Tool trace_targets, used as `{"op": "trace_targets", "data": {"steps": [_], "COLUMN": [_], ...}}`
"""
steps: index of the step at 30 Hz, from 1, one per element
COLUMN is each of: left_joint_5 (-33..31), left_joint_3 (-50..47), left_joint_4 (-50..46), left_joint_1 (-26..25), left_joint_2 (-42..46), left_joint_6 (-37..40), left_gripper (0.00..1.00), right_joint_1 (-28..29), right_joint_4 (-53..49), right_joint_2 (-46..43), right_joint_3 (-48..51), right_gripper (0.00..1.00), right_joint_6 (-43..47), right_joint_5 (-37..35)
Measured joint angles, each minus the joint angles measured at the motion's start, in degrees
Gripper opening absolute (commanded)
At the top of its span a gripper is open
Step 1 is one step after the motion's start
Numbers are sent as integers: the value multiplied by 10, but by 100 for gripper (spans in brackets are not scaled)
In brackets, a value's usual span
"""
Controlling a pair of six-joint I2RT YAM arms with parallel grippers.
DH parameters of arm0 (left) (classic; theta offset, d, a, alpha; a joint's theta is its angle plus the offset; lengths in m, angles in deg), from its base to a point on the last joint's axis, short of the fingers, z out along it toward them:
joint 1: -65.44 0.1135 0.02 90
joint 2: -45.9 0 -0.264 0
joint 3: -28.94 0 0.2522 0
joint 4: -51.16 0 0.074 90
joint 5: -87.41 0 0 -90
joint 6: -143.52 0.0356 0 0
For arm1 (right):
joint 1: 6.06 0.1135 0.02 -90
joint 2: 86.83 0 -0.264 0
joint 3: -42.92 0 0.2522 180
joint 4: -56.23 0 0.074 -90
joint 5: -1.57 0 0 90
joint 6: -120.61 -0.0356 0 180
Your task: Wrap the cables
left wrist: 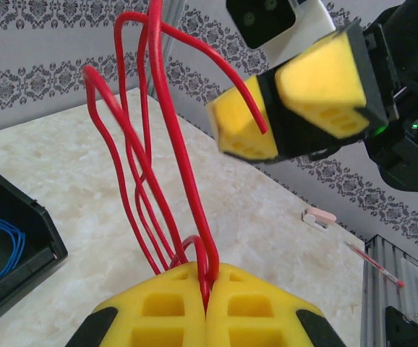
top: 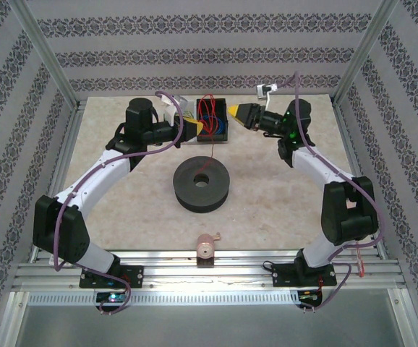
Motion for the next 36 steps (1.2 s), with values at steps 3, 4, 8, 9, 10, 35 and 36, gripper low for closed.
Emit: {"op": "trace_targets", "data": {"steps": [3, 4, 8, 9, 10, 35, 36], "left_joint_5": [2, 2, 4, 4, 4, 23, 24], "left_joint_3": [0, 0, 0, 0, 0, -1, -1], "left_joint_4": [0, 0, 0, 0, 0, 1, 1], "left_joint_1": [0, 0, 0, 0, 0, 0, 0], "left_joint_2": [3, 4, 7, 7, 7, 7, 7], "left_joint_6": [0, 0, 0, 0, 0, -4, -4], "left_gripper": [0, 0, 0, 0, 0, 0, 0], "right_joint_1": [27, 37, 62, 63, 63, 79, 78], "right_joint_4": [-64, -89, -153, -161, -173, -332, -333], "right_joint_2": [0, 0, 0, 0, 0, 21, 21], "right_joint_3": [-7, -11, -22, -23, -24, -98, -98], "right_gripper": [46, 46, 47, 48, 48, 28, 27], "right_joint_6": [48, 69, 122, 129, 137, 256, 257], "right_joint_5": [-1, -4, -16, -19, -23, -108, -108]}}
